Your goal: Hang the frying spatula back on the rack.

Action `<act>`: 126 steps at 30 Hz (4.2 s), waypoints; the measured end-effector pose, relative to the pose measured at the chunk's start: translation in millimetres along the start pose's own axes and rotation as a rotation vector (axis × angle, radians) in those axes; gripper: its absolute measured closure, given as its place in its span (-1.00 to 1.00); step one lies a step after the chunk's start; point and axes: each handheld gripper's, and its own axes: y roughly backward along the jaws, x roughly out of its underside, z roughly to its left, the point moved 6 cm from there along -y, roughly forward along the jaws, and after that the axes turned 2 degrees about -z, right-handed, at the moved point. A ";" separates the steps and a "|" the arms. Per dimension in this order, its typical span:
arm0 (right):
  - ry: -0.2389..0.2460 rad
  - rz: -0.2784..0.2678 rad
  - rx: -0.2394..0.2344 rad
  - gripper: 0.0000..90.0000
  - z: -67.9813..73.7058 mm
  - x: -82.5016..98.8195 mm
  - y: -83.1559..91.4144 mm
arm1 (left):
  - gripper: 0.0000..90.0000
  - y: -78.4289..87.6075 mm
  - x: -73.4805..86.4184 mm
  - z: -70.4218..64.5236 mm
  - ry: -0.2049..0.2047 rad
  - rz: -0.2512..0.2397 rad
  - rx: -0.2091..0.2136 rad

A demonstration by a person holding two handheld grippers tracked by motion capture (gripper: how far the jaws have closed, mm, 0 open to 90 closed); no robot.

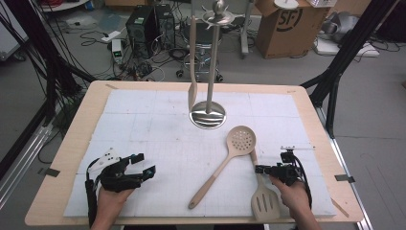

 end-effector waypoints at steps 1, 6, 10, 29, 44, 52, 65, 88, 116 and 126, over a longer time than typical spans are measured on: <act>0.015 0.001 0.011 0.45 0.6 -0.1 -0.6 | -0.48 0.1 0.2 -0.1 0.000 0.002 0.000; 0.049 -0.010 0.053 0.47 2.3 0.2 -5.4 | -0.48 2.0 0.3 0.4 0.000 -0.001 -0.004; 0.051 0.008 0.082 0.47 5.0 -1.9 -7.4 | -0.48 3.4 0.4 0.0 0.001 -0.003 -0.007; 0.193 0.020 0.258 0.61 15.5 -0.7 -12.3 | -0.48 4.7 1.0 -0.4 -0.001 0.000 -0.009; 0.214 -0.034 0.238 0.65 14.5 2.8 -10.9 | -0.48 5.1 1.5 1.0 -0.001 0.002 -0.015; -0.004 -0.120 -0.019 0.72 -4.3 6.2 -4.5 | -0.48 7.1 2.7 4.0 0.005 0.004 -0.026; 0.094 -0.019 0.097 0.66 4.4 -1.6 -10.7 | -0.48 6.6 3.1 2.6 0.001 0.011 -0.027; 0.203 -0.059 0.165 0.66 13.3 2.4 -13.7 | -0.47 7.5 3.0 3.8 0.007 0.006 -0.030; 0.281 -0.538 -0.212 0.75 66.1 -70.7 54.2 | -0.47 11.8 3.8 7.1 0.012 0.003 -0.048; 0.379 -0.587 -0.284 0.75 118.0 -109.5 46.3 | -0.47 17.6 2.8 9.2 0.017 -0.012 -0.053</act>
